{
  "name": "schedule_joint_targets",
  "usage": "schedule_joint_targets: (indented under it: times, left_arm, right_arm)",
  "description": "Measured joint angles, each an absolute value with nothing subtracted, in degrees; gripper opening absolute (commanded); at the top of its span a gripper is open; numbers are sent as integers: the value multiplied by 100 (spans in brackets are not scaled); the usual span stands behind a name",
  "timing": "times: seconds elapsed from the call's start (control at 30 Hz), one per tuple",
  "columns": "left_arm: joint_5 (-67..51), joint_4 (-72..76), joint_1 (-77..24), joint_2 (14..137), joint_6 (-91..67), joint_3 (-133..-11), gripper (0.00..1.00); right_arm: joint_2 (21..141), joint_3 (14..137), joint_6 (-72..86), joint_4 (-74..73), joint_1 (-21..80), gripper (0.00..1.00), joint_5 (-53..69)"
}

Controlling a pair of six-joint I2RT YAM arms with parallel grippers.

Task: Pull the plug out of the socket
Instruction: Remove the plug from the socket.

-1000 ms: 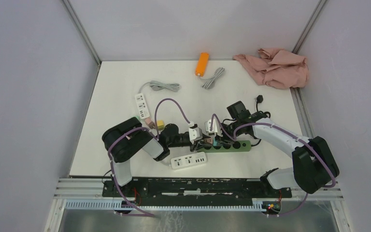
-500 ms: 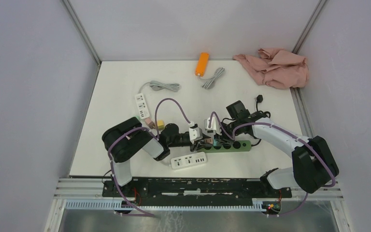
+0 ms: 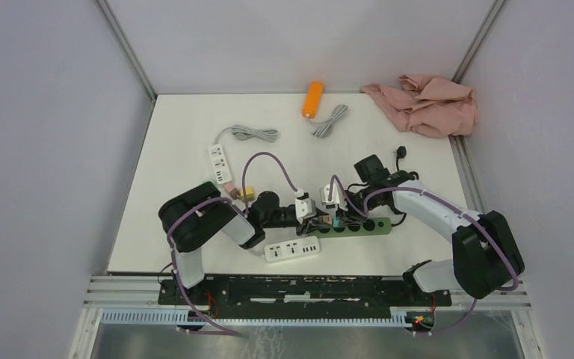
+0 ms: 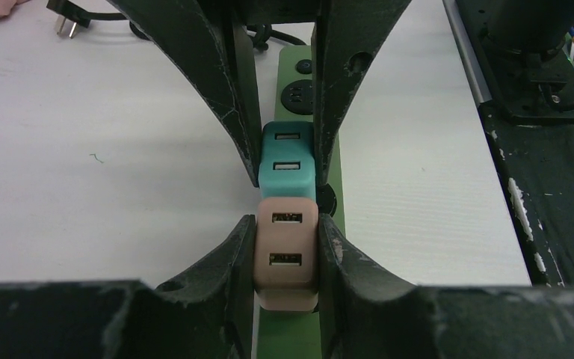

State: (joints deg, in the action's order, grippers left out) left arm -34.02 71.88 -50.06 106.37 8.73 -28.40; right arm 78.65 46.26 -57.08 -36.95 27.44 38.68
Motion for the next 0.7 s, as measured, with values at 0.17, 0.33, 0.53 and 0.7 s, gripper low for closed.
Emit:
schedule_joint_targets:
  times: [0.17, 0.33, 0.53, 0.7]
  left_arm:
    - [-3463, 7148, -5004, 10637, 871, -2840, 3]
    - [-3461, 7159, -4958, 10637, 873, -2840, 3]
    - [-3457, 7172, -4958, 10637, 873, -2910, 3]
    - [-3514, 7181, -5013, 10637, 873, -2928, 3]
  right_arm:
    - [7865, 4626, -5465, -3618, 2845, 0, 3830]
    - [7872, 4626, -4842, -3369, 2786, 0, 3745]
    - [7856, 4630, -4980, -3483, 2482, 0, 4051]
    - [7826, 4659, -5561, -3844, 2432, 0, 4265]
